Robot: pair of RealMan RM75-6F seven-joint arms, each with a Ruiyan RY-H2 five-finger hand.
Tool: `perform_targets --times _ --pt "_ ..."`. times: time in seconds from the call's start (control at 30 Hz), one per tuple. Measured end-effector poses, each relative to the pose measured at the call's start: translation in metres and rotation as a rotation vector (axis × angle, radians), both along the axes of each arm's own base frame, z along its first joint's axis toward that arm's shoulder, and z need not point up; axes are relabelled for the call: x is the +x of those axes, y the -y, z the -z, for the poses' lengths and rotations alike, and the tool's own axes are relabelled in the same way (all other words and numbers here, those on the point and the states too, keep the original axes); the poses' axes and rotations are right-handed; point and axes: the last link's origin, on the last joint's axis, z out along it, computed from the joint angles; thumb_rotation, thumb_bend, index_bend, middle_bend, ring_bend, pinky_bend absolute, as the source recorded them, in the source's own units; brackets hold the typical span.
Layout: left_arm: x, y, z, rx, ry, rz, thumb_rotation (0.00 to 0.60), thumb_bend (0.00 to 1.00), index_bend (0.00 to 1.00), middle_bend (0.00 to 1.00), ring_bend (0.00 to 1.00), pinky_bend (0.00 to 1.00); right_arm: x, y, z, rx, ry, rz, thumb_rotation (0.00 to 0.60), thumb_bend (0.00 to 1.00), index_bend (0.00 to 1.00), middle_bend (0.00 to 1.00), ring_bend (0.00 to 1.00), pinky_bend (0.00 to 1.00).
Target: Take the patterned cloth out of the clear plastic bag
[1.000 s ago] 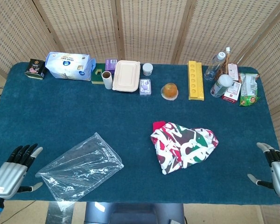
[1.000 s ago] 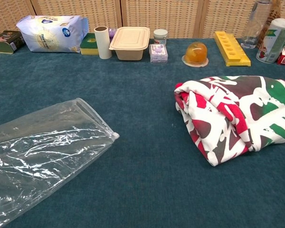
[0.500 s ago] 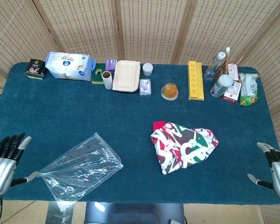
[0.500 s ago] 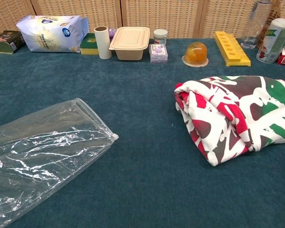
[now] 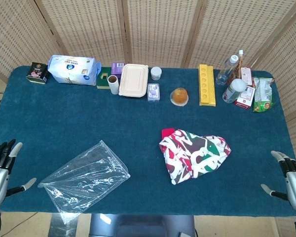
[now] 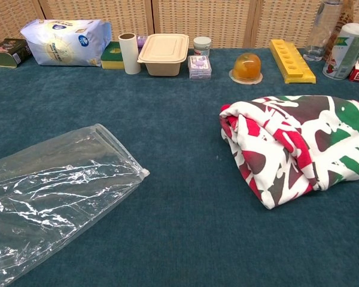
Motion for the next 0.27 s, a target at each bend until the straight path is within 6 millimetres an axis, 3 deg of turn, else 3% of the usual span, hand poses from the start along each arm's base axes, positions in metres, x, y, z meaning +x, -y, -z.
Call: perform_targets --times 0.27 --pt "-0.0006 -0.0028 0.0055 -0.037 0.007 -0.027 0.559 0.00 0.00 0.02 0.00 0.05 0.0016 0.0023 0.0005 0.002 -0.005 0.002 0.512 0.14 0.16 0.22 0.25 0.26"
